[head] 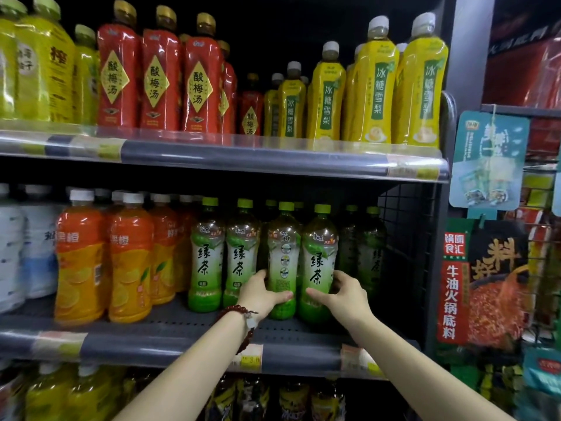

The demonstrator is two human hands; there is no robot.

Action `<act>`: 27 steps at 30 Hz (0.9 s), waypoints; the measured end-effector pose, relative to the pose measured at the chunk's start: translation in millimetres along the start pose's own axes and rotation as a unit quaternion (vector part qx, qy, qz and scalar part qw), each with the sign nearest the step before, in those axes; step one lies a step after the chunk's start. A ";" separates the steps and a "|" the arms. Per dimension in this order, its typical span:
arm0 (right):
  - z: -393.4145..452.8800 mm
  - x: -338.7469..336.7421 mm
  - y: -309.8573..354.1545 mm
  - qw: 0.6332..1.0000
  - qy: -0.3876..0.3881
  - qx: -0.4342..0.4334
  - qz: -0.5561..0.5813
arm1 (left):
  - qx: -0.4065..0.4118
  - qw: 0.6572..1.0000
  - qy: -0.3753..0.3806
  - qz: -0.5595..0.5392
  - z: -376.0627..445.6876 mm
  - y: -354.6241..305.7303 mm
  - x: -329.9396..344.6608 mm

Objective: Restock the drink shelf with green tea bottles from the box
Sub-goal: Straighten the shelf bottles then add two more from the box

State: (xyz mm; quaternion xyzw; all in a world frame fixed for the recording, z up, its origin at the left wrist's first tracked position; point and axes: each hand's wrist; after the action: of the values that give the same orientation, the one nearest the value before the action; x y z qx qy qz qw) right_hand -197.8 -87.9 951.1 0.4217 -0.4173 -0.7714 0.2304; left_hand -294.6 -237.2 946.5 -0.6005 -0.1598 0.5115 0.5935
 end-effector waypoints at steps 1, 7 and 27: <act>3.1 1.1 0.3 1.000 -0.002 0.003 0.000 | -0.005 1.000 -0.001 0.003 2.9 0.9 0.1; 15.8 5.3 1.4 0.999 0.019 0.014 0.023 | -0.006 0.999 -0.020 0.037 9.2 9.2 -1.8; 7.7 10.7 8.0 1.000 -0.013 0.013 -0.008 | -0.058 0.981 -0.024 0.185 -1.6 -14.1 2.3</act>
State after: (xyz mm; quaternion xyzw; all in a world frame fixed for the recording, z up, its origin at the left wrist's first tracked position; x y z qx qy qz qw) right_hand -210.0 -96.4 955.1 0.4181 -0.4263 -0.7733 0.2133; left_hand -286.5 -232.8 957.5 -0.6408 -0.0895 0.6163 0.4488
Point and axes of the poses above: each hand's wrist, its own z-axis towards the middle knuckle, its own x-axis out of the palm, y = z × x, and after that the axes turned 9 degrees about y, right-handed
